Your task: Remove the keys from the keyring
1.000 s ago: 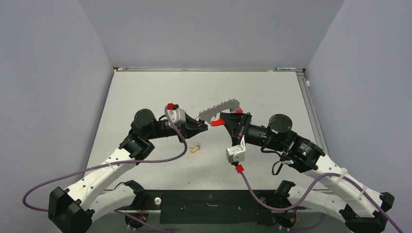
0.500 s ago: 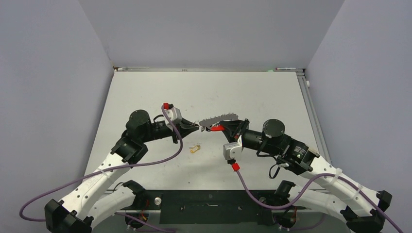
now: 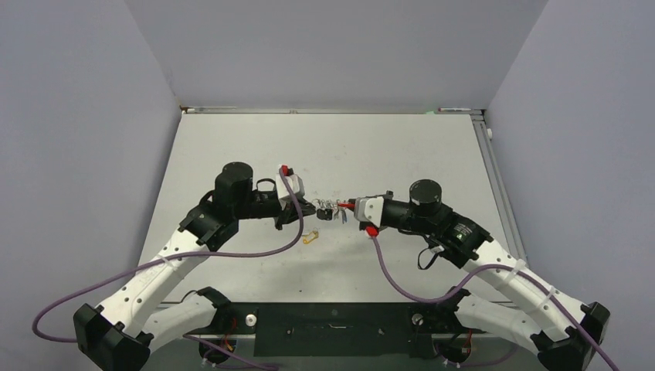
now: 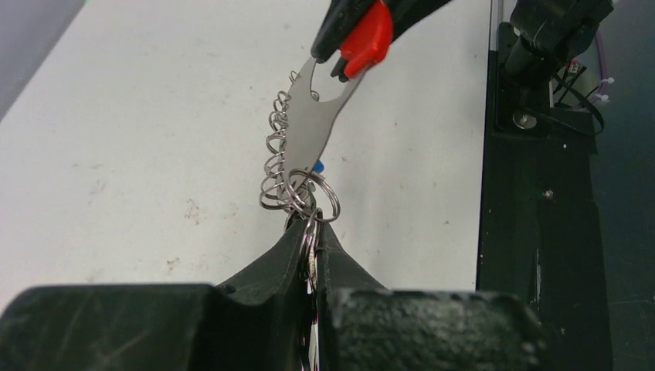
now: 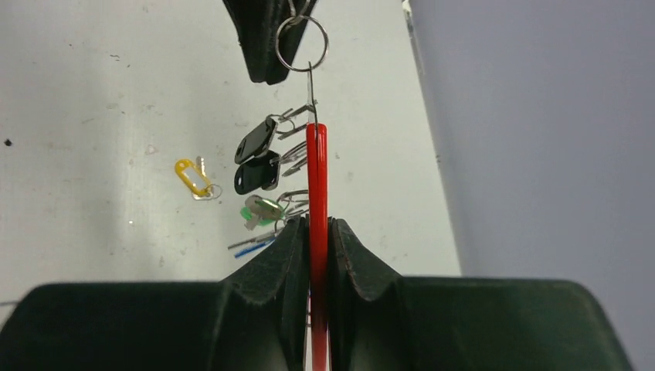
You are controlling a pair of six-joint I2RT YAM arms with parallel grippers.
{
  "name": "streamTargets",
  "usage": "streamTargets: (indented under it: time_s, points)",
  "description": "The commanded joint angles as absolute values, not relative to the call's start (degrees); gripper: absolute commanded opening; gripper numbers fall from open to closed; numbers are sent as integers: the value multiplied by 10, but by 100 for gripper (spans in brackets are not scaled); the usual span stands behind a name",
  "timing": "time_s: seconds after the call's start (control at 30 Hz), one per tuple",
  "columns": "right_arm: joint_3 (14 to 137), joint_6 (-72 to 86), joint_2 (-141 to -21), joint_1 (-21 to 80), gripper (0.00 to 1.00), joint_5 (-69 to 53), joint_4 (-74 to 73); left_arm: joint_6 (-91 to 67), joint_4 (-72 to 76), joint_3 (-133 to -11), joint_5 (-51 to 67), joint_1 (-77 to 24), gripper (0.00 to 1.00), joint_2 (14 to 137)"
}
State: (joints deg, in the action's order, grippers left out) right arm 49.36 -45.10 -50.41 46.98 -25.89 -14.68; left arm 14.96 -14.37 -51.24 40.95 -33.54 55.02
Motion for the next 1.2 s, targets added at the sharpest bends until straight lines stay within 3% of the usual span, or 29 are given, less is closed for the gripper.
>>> streamTargets:
  time_s: [0.0,0.2,0.5,0.6,0.67,1.17]
  points:
    - [491,-310,-543,361,5,-354,-107,192,-242,-560,423,-341,0,570]
    - [497,-249,-612,300,12,-482,-98,153,-277,-575,408,-342,0,614]
    - [445,-184,-630,301,19,-538,-44,48,-301,-602,431,-342,0,679]
    - [439,-175,-626,301,39,-549,-39,58,-318,-613,440,-343,0,688]
    - [439,-171,-623,301,46,-550,-38,76,-328,-619,438,-343,0,689]
    - [459,-69,-592,300,80,-525,-5,213,-434,-664,423,-349,0,689]
